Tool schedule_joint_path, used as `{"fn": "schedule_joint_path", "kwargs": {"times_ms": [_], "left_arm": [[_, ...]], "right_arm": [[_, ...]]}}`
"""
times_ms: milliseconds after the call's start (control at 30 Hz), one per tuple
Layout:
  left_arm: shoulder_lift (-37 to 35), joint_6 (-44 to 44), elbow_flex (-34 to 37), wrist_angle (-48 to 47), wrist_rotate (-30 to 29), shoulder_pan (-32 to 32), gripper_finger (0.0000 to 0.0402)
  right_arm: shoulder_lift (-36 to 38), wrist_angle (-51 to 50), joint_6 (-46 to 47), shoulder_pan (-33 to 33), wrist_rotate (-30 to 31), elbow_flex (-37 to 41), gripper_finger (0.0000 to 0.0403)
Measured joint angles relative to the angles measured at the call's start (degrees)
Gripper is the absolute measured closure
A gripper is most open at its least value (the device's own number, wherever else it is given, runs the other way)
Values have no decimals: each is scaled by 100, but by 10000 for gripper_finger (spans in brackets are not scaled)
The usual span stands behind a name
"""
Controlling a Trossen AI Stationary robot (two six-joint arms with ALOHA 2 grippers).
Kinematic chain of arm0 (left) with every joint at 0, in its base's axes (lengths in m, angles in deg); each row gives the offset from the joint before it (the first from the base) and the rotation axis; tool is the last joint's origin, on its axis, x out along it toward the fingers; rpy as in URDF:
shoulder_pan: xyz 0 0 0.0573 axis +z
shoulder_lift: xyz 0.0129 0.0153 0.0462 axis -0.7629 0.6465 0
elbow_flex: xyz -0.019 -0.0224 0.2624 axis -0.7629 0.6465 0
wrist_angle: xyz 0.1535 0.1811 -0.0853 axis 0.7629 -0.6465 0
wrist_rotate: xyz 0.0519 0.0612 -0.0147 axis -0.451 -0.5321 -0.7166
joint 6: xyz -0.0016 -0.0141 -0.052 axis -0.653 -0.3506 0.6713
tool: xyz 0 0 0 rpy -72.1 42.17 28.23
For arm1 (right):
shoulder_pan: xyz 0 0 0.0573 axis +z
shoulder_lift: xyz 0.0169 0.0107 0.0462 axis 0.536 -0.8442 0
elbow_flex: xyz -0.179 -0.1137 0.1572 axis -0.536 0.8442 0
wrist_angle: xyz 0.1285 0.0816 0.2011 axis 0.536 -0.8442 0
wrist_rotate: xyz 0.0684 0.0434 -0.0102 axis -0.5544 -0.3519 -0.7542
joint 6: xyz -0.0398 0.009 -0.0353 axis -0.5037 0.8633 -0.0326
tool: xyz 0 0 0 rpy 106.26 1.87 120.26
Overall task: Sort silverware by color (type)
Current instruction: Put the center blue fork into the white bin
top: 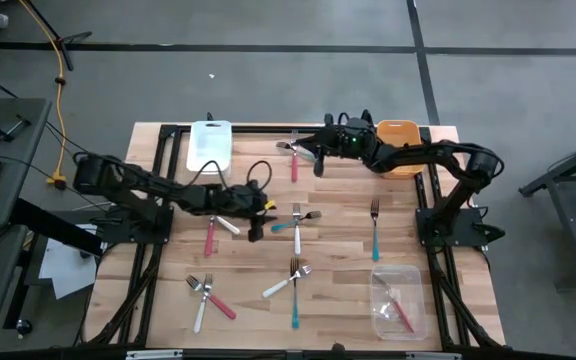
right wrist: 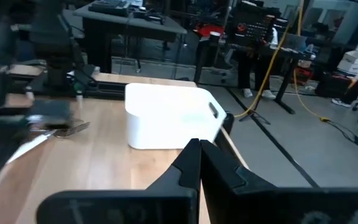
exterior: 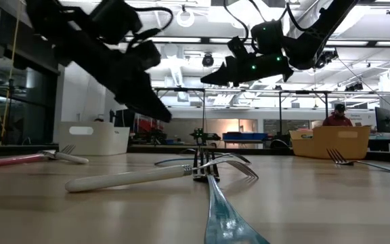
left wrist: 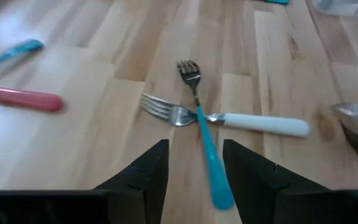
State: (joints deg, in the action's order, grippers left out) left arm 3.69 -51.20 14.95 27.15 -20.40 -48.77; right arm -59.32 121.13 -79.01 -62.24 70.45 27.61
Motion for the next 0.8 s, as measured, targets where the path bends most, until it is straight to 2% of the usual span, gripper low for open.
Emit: {"fn": "schedule_joint_path", "kwargs": {"times_ms": [133, 567, 800], "left_arm": [[453, 75, -319, -5, 202, 0, 247], [1701, -30, -1132, -273, 203, 15, 252], [1936, -121, -1390, -746, -164, 15, 253]], "right_arm": [[0, 2, 21, -143, 0, 0, 403], [0, 42, 192, -194, 0, 0, 403], [0, 37, 234, -190, 0, 0, 403]]}}
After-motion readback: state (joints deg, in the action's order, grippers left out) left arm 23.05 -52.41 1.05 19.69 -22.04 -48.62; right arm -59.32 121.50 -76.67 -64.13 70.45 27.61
